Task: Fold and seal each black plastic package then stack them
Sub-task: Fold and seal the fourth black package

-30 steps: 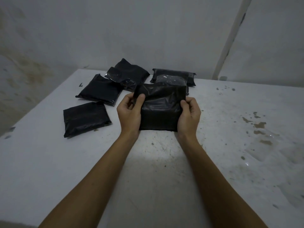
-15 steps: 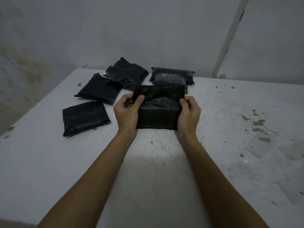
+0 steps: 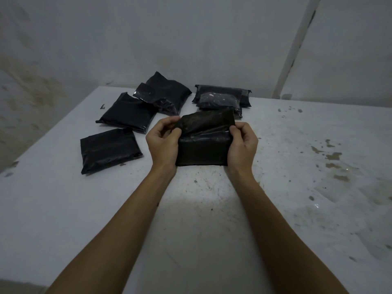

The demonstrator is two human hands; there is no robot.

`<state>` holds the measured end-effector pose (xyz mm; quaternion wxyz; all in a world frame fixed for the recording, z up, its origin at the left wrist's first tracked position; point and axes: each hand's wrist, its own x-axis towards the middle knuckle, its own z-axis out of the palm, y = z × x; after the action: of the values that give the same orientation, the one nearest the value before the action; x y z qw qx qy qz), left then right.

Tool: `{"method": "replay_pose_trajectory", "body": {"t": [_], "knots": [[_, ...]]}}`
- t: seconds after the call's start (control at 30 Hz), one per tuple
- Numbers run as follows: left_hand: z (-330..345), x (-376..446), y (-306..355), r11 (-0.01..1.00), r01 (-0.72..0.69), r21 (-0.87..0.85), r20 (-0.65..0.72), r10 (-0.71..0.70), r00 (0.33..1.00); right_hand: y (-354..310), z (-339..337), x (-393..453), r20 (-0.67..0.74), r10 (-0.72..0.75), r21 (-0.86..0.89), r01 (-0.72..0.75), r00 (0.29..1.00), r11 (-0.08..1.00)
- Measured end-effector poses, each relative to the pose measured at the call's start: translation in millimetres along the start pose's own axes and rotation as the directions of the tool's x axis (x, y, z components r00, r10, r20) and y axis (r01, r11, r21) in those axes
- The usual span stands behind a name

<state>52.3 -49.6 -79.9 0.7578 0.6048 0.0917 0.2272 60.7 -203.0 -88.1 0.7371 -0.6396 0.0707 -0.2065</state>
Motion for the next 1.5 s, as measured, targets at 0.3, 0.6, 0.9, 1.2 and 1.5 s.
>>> {"method": "replay_pose_trajectory", "body": {"t": [0.3, 0.6, 0.9, 1.2, 1.5], "knots": [[1.4, 2.3, -1.8, 0.995, 0.069, 0.066, -0.049, -0.066, 0.997, 1.4, -1.6, 1.2, -0.018, -0.026, -0.007, 0.026, 1.0, 1.0], [6.6, -6.4, 5.0, 0.971, -0.167, 0.172, -0.114, 0.188, 0.976, 1.5, 2.0, -5.0, 0.013, -0.136, -0.069, 0.136, 0.991, 0.988], [8.0, -7.8, 13.3, 0.952, -0.237, 0.194, -0.145, 0.267, 0.953, 2.4, 1.8, -7.3, 0.038, -0.221, -0.161, 0.224, 0.975, 0.961], [4.1, -1.7, 15.1, 0.968, -0.198, 0.155, -0.124, 0.218, 0.968, -1.3, 1.0, -12.0, 0.042, -0.293, -0.203, 0.296, 0.955, 0.934], [4.6, -1.9, 18.8, 0.999, -0.047, 0.001, -0.079, 0.047, 0.996, -1.4, -1.3, -9.1, -0.018, -0.247, -0.188, 0.239, 0.969, 0.953]]}}
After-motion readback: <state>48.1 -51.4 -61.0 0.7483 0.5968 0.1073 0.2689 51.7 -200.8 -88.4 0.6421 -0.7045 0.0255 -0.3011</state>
